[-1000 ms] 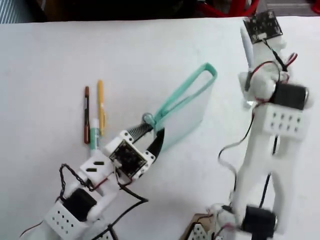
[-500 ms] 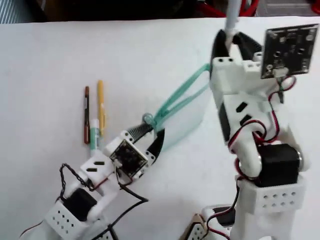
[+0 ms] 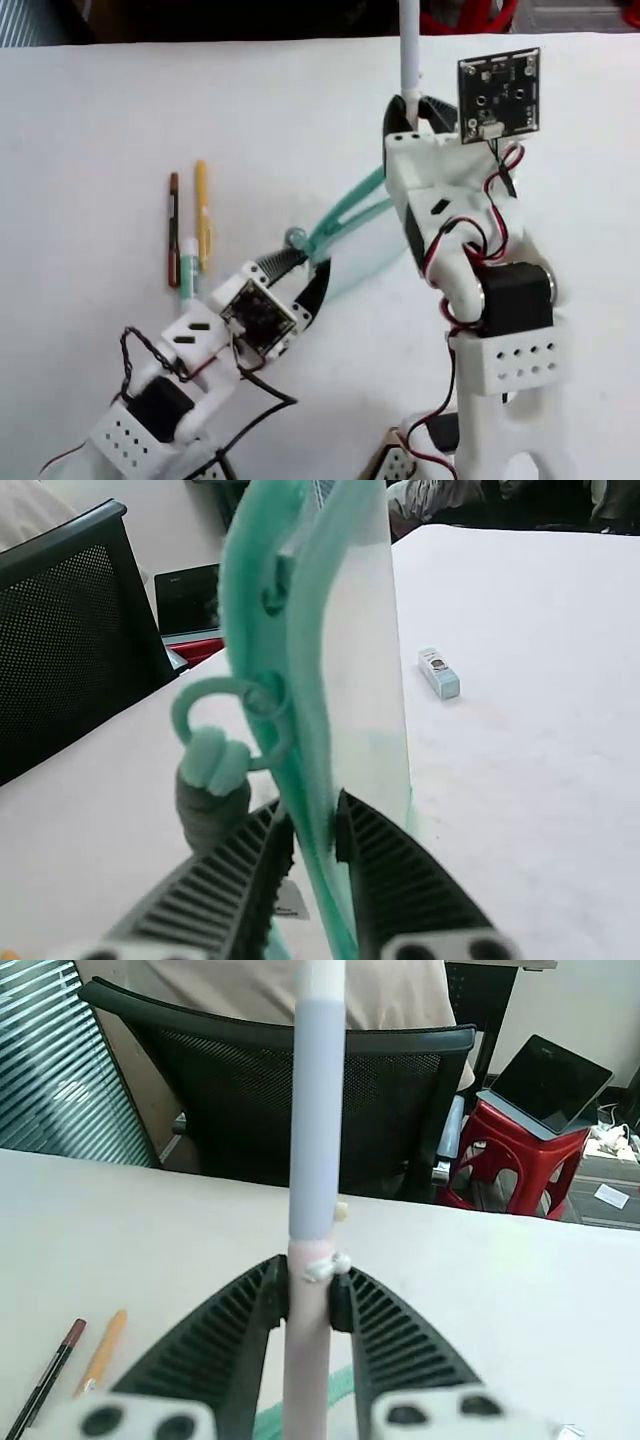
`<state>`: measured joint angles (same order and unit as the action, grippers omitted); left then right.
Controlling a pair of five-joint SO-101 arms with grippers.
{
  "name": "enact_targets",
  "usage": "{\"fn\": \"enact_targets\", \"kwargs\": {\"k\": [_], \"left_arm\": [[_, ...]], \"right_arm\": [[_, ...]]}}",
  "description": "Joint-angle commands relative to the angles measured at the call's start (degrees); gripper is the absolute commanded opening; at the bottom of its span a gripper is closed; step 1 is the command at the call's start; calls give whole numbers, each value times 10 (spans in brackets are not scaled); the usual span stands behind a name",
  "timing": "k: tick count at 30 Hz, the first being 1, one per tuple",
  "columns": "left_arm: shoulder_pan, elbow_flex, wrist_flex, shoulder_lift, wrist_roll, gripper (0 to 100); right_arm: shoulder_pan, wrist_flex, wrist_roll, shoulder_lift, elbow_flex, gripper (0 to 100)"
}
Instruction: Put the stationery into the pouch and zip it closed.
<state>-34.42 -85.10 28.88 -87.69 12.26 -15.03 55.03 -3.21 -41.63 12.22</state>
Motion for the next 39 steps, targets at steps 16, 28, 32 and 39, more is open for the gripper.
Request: {"fn": "enact_targets", "kwargs": {"k": [16,28,32,39], "left_arm": [[23,8,-14,1,-1,94],[24,7,-27,3,-1,94],[34,6,-30,3,-4,94],[40,8,-31,3,-20,94]], "right_arm": [[-3,-178,-6,-236,306,18],[-5,-184,-40,-342,388,18],[-3,-184,-39,-346,388,22],[-4,-181,-37,-346,388,138]]}}
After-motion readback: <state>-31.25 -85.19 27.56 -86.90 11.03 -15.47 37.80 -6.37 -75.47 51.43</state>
